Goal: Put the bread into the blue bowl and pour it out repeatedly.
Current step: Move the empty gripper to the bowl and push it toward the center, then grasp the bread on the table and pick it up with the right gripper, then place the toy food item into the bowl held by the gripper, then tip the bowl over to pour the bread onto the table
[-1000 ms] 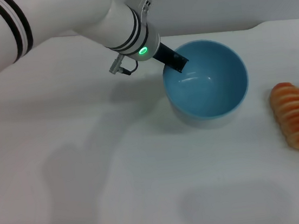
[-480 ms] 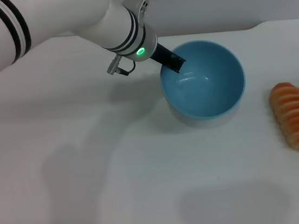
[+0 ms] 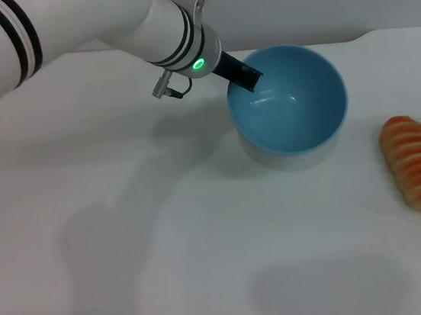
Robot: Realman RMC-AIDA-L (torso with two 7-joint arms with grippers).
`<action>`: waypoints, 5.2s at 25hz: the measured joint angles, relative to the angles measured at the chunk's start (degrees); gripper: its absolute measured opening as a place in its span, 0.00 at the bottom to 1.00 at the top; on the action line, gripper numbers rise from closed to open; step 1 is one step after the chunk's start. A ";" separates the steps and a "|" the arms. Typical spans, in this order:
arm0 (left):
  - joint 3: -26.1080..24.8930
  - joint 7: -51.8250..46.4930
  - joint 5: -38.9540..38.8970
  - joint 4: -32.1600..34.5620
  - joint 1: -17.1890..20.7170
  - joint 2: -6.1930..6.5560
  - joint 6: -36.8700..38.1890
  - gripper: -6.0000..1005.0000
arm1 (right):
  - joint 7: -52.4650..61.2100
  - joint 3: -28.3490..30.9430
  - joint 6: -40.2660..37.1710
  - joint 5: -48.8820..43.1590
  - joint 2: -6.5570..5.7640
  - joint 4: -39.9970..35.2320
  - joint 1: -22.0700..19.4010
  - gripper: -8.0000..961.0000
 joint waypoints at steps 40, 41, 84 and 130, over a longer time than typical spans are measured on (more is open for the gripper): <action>0.01 0.07 -0.45 -0.62 2.21 -0.32 -0.92 0.01 | 5.75 -10.17 3.89 -5.10 0.21 10.64 4.98 0.69; 0.01 0.00 -0.47 -0.59 2.34 -0.32 -1.09 0.01 | 5.74 -10.32 3.89 -5.08 0.21 10.41 5.01 0.68; 0.09 -0.83 -3.52 -0.72 4.28 -0.83 -1.06 0.00 | -11.05 -34.78 2.21 28.38 0.71 2.15 12.00 0.32; 0.06 -0.31 -3.59 -0.72 6.00 -0.62 -5.30 0.01 | -43.21 -29.51 15.31 50.11 0.49 -0.78 -2.20 0.75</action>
